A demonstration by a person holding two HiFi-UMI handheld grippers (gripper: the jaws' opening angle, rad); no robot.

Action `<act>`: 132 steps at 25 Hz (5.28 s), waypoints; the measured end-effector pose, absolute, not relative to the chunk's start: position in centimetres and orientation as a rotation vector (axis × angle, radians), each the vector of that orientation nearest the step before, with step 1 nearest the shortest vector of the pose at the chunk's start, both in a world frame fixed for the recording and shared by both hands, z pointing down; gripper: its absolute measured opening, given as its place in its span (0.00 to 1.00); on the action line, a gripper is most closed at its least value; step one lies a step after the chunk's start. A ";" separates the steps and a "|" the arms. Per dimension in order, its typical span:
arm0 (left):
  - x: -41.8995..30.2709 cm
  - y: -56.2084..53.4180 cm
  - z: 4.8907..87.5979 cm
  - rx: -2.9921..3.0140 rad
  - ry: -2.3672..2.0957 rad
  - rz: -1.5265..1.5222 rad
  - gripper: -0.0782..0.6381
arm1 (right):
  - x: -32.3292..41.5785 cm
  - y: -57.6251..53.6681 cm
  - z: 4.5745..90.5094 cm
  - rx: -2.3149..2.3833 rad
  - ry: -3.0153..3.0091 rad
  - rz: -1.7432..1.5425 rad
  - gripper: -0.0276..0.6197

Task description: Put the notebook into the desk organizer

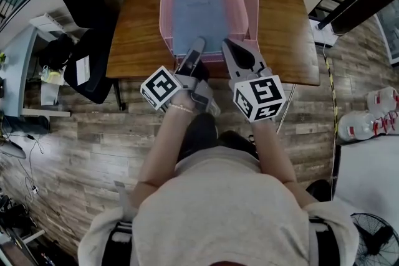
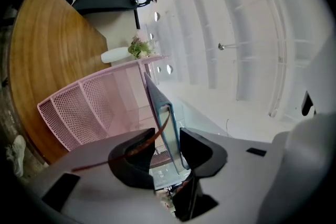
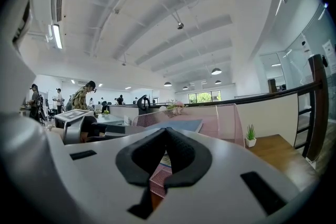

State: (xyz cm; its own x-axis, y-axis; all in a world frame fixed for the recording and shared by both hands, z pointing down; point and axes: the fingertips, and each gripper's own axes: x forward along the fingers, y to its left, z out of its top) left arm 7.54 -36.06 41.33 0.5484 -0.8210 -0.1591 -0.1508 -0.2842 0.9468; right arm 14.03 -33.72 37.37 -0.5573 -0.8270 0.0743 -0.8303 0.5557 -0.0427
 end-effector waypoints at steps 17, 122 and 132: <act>8.1 -33.5 41.8 1.881 -0.873 -0.685 0.30 | 12.9 -32.5 37.5 1.417 -2.742 0.098 0.06; 8.7 -33.1 37.0 2.549 -1.341 -0.106 0.21 | 14.3 -32.7 36.5 1.436 -2.728 -0.004 0.06; 9.4 -32.2 35.1 2.655 -1.308 -0.063 0.12 | 13.7 -32.2 36.0 1.392 -2.754 -0.031 0.06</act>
State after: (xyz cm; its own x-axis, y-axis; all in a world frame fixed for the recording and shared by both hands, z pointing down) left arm 9.35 -32.24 35.09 0.6120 -0.7897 0.0419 -0.7821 -0.5966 0.1800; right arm 13.71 -32.23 35.98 -0.5919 -0.8050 0.0409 -0.8038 0.5933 0.0435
